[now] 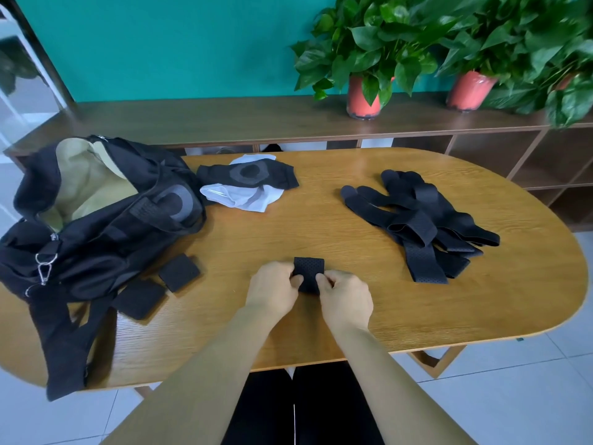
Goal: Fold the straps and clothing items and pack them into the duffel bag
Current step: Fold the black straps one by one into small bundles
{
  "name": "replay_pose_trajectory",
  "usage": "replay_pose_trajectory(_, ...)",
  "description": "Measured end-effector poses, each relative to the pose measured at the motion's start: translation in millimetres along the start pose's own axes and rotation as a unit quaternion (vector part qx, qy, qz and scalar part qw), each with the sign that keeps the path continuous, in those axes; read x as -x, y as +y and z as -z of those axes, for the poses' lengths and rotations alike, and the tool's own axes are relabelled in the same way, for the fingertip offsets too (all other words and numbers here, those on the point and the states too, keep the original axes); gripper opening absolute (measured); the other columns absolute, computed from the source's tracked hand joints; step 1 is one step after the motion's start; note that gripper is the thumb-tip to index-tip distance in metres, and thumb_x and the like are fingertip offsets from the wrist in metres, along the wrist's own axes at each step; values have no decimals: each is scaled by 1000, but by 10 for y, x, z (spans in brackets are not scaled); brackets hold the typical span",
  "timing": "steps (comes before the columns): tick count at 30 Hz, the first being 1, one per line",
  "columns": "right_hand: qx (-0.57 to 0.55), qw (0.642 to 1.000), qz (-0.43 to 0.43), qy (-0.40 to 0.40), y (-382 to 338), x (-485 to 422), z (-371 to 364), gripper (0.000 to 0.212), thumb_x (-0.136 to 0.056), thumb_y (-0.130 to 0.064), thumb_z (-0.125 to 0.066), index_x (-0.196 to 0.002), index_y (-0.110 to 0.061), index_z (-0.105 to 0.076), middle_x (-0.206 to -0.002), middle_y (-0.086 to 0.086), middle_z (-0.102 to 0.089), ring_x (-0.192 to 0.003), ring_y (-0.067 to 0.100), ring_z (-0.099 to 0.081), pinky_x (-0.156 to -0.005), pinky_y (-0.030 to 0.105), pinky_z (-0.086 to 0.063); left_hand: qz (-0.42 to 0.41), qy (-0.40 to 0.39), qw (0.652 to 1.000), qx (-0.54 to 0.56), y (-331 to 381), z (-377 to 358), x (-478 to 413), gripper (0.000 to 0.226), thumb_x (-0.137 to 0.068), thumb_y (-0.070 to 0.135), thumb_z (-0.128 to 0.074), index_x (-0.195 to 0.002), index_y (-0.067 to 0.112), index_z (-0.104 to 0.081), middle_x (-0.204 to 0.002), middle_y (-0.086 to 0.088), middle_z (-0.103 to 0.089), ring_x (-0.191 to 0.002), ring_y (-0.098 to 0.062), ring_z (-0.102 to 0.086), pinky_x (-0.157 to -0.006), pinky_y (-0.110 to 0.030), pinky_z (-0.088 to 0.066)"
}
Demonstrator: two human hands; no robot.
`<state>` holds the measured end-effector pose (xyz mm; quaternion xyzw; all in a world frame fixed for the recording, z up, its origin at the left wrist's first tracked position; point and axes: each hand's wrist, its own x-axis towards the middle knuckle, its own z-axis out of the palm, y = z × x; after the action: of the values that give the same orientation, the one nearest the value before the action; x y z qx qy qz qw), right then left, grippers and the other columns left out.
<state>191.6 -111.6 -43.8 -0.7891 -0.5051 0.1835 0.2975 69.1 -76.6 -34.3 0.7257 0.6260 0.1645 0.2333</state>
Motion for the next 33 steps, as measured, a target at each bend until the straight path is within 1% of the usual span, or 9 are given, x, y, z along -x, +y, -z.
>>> replay_pose_trajectory(4,26,999,12,17,3,-3,-60,18,-92,-32,-54,-87,-20,-66,-82,0,-65,-83,23,-57,-62,29,-46,11,-23,999,-38,50,9,-33,23,-95,25,-53,-80,11,-62,-77,-4,-62,-72,-23,-60,-68,-35,-51)
replay_pose_trajectory(9,36,999,1,11,-32,-59,-24,20,-92,-35,-54,-102,-21,-63,-92,-2,-66,-88,21,-59,-68,29,-49,18,-22,998,-52,59,17,-73,19,-95,27,-53,-84,12,-57,-79,-4,-60,-73,-24,-59,-66,-34,-50)
replay_pose_trajectory(14,32,999,2,1,-63,-57,39,22,-92,-34,-55,-110,-26,-47,-99,-4,-57,-92,18,-56,-70,31,-47,-65,45,988,-134,83,-9,7,40,-95,22,-51,-135,22,-47,-128,-1,-47,-113,-23,-49,-90,-33,-39)
replay_pose_trajectory(17,-11,1000,27,-4,-5,-34,44,25,-92,-34,-54,-117,-31,-53,-112,-8,-52,-93,12,-56,-72,30,-47,-148,50,971,-181,49,-63,53,45,-94,16,-46,-137,30,-47,-144,12,-40,-132,-15,-29,-92,-34,-21)
replay_pose_trajectory(19,-11,993,112,22,62,21,16,29,-91,-29,-56,-119,-30,-61,-119,-9,-50,-102,12,-53,-74,30,-49,-147,29,971,-185,14,-65,54,47,-96,16,-41,-141,31,-42,-150,14,-35,-138,-11,-21,-98,-34,-18)
replay_pose_trajectory(21,61,976,203,45,117,71,-46,24,-86,-20,-63,-108,-25,-71,-115,-6,-59,-102,18,-55,-72,35,-52,-147,16,972,-180,-8,-37,49,47,-98,19,-37,-144,31,-38,-152,14,-33,-140,-9,-20,-103,-35,-17)
replay_pose_trajectory(25,123,966,219,56,81,58,-85,18,-77,-12,-72,-92,-21,-76,-103,-3,-70,-91,26,-62,-67,38,-53,-142,14,975,-172,-70,11,91,45,-101,25,-34,-145,31,-36,-153,15,-31,-140,-8,-21,-102,-33,-14)
replay_pose_trajectory(30,135,967,212,-46,-88,76,-104,35,-96,-18,-47,-128,-26,-59,-139,-12,-50,-127,16,-39,-101,33,-36,-138,59,971,-187,-260,91,167,42,-101,23,-34,-143,28,-40,-151,12,-35,-142,-9,-20,-103,-34,-11)
replay_pose_trajectory(33,152,958,223,-97,-323,75,-211,41,-99,-19,-40,-137,-30,-48,-148,-14,-38,-132,13,-30,-105,29,-28,-129,97,966,-201,-466,270,195,39,-93,15,-52,-131,22,-56,-141,6,-51,-139,-15,-33,-100,-37,-12)
